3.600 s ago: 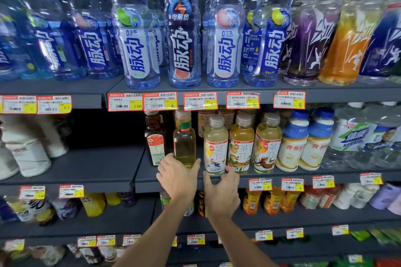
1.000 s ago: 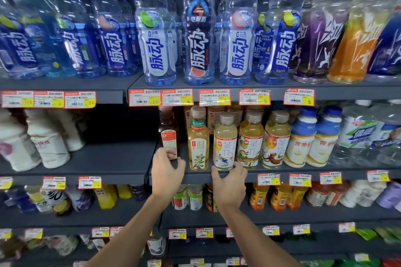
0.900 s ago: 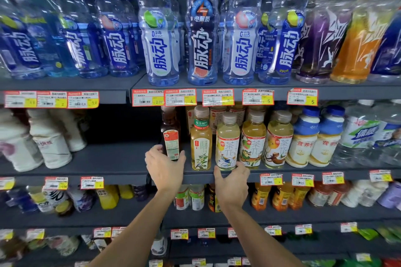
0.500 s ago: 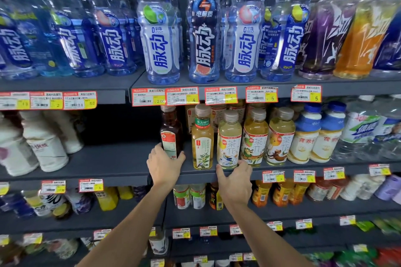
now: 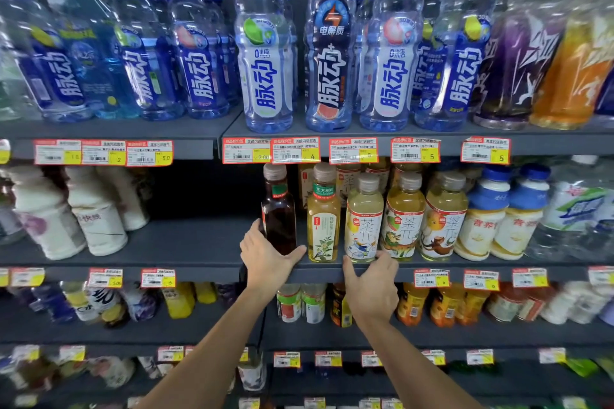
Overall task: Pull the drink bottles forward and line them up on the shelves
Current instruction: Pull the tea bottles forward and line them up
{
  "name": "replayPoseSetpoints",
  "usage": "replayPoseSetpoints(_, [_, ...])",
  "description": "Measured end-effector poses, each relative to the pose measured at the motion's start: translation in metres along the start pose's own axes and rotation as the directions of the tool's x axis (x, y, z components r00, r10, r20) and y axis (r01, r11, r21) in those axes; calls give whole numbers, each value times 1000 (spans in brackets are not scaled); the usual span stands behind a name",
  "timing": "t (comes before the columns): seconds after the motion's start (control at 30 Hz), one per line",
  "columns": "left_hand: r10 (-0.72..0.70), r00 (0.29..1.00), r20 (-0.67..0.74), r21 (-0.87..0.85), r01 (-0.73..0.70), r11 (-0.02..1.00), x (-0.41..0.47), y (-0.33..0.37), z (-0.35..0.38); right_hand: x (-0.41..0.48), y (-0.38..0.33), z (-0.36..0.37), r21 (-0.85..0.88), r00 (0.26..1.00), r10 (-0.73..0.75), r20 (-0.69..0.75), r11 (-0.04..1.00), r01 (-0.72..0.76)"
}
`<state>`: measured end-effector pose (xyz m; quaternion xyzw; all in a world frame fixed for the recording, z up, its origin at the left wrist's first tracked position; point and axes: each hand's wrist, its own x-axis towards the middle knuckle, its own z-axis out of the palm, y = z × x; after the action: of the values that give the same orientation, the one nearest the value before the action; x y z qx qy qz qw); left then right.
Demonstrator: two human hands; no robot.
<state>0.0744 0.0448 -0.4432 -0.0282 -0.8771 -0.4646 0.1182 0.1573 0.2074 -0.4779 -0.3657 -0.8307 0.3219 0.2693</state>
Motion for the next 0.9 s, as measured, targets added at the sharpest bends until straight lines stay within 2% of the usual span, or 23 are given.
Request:
replayPoseSetpoints(0.07, [-12,996,-87,-11,11,1000,-1,8,5,1,0,-1,-8,1000,-1,8,1000,1])
replayPoseSetpoints(0.13, [-6,994,-108,-49,1,999,2,8,7,1,0,-1,-19,1000,1,17,1000,0])
replayPoseSetpoints(0.2, [0,998,-70,-88,-6,996,4,0,5,2,0,-1,-27,1000,-1,18,1000,2])
replayPoseSetpoints(0.33, [38,994,105,-132,-23,991,10,-17,-13,0,0,0,-41,1000,-14,3,999,14])
replayPoseSetpoints(0.43, [72,995,65,-3,-72,997,13,-21,-19,-1,-1,0,-53,1000,-5,-4,999,5])
replayPoseSetpoints(0.5, [44,998,38,47,-46,998,13,-20,-19,-2,-2,-1,-52,1000,-7,-8,999,6])
replayPoseSetpoints(0.63, [-1,990,139,-90,14,996,13,-21,-17,-3,-2,-2,-55,1000,-11,-7,998,11])
replayPoseSetpoints(0.8, [46,971,233,4,-48,999,14,-24,-23,-4,-3,-2,-64,1000,-19,-15,998,18])
replayPoseSetpoints(0.9, [63,969,237,91,-87,992,14,-25,-26,-4,-2,-2,-58,1000,-25,-15,998,24])
